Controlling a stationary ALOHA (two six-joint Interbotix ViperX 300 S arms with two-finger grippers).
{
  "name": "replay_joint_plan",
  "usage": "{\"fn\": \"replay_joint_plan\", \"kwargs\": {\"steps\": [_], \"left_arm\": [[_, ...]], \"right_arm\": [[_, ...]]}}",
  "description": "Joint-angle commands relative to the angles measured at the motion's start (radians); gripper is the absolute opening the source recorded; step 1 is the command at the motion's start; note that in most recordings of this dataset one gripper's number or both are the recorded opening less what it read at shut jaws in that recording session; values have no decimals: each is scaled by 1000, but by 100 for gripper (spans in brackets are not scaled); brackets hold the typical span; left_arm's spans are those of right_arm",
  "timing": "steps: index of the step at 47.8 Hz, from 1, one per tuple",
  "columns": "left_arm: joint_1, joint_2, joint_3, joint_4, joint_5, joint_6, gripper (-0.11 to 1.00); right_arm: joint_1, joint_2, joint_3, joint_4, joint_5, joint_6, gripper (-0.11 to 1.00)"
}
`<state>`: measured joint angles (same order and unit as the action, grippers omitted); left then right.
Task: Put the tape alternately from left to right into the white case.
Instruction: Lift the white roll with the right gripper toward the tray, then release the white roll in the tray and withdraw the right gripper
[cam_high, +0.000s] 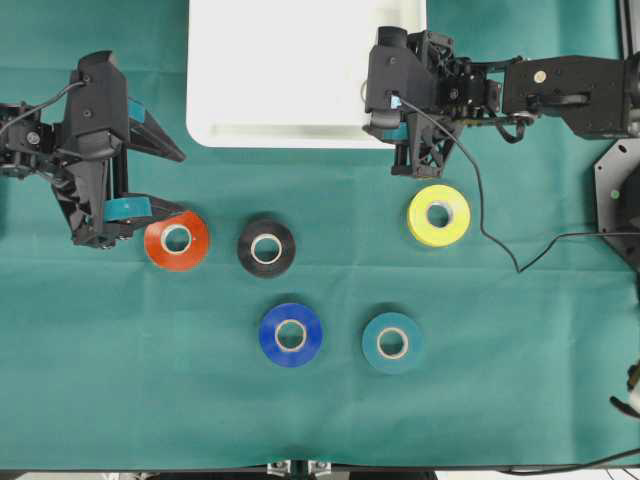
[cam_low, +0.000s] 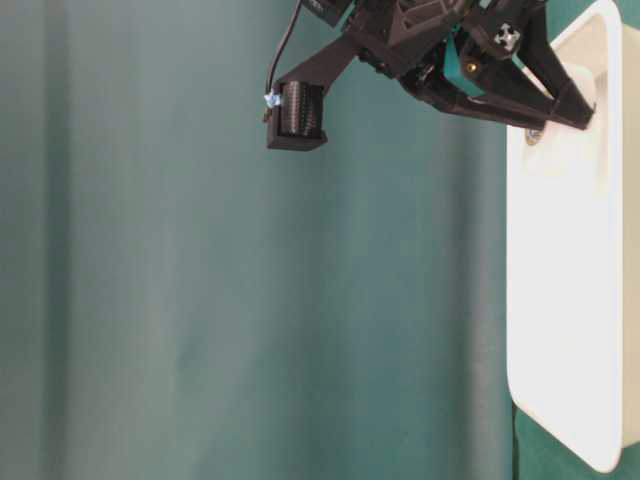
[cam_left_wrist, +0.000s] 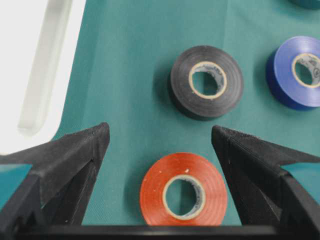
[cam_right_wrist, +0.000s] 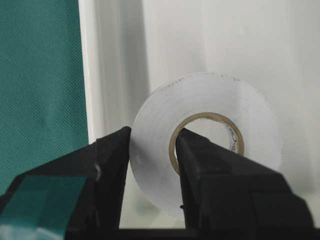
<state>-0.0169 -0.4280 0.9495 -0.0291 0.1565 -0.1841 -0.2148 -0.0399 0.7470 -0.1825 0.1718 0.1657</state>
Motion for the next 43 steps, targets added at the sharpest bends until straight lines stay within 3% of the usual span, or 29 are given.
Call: {"fn": "replay_joint_plan", "kwargs": {"steps": [1, 14, 21, 23, 43], "left_arm": [[0, -5, -12, -2, -5, 0, 60], [0, -5, -12, -2, -5, 0, 60], [0, -5, -12, -2, -5, 0, 60], [0, -5, -12, -2, -5, 0, 60], [0, -5, -12, -2, -3, 0, 60]], "right_arm": [[-2, -12, -12, -2, 3, 3, 29], [-2, -11, -17, -2, 46, 5, 32], [-2, -12, -18, -2, 46, 5, 73], [-2, -11, -18, -2, 44, 5, 78], [-2, -21, -20, 0, 48, 6, 74]]}}
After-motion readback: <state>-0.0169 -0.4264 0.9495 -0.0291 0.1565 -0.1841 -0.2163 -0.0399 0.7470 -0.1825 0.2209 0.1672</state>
